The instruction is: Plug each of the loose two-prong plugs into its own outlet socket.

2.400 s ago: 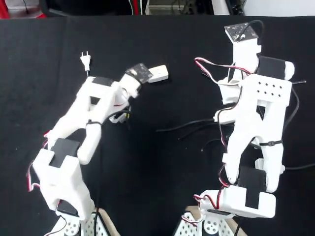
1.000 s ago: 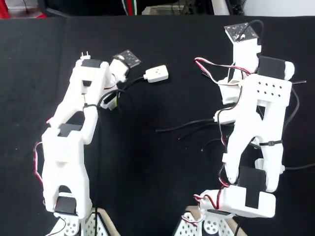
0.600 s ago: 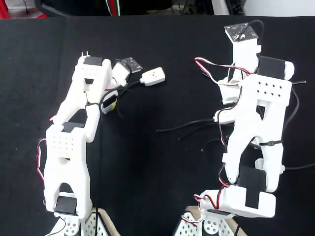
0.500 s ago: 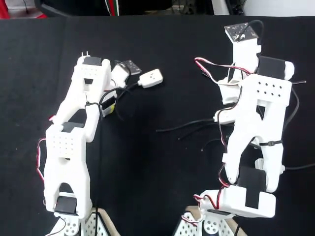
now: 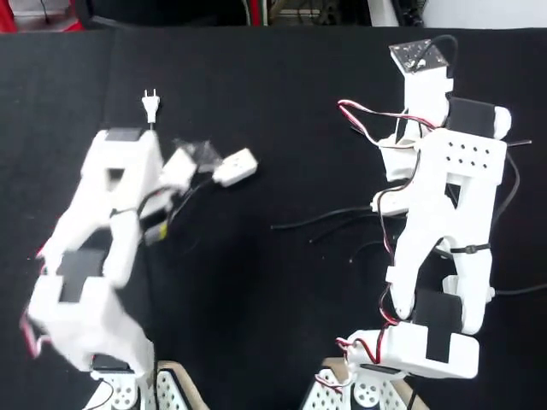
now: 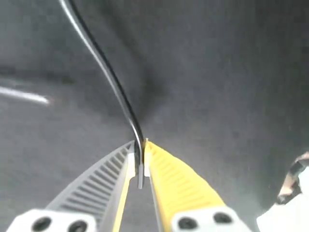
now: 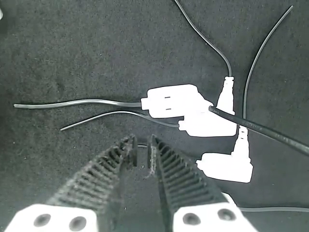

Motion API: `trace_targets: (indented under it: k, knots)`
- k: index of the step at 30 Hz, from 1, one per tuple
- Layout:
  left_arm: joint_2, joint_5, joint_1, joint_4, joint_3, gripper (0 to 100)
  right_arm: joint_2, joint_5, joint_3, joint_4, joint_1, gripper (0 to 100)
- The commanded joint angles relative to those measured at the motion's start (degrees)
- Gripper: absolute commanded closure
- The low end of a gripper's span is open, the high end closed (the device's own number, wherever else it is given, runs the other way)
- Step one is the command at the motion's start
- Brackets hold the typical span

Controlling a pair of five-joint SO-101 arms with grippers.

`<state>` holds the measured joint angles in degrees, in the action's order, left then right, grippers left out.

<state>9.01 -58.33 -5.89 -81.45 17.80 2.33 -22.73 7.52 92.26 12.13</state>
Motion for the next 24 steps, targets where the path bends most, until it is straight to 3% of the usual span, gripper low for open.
trace_targets:
  k: [1, 8, 12, 18, 24]
  knots:
    - [-17.85, -11.25, -7.87, 6.86, 23.69, 97, 0.48, 0.26, 0.31, -0.88, -0.7, 94.9]
    - [-36.48, -27.25, -26.86, 12.04, 37.67, 97, 0.4, 0.26, 0.31, -0.88, -0.79, 94.9]
    - [-40.7, -32.09, -29.05, 12.57, 41.71, 95, 0.31, 0.26, 0.31, -0.88, -0.97, 94.9]
    - [-42.64, -22.15, -20.0, 12.48, 40.4, 70, 0.31, 0.26, 0.22, -0.62, -1.76, 95.0]
    - [-42.81, -7.03, -5.67, 12.57, 34.77, 74, 0.31, 0.26, 0.22, -0.44, -1.41, 95.0]
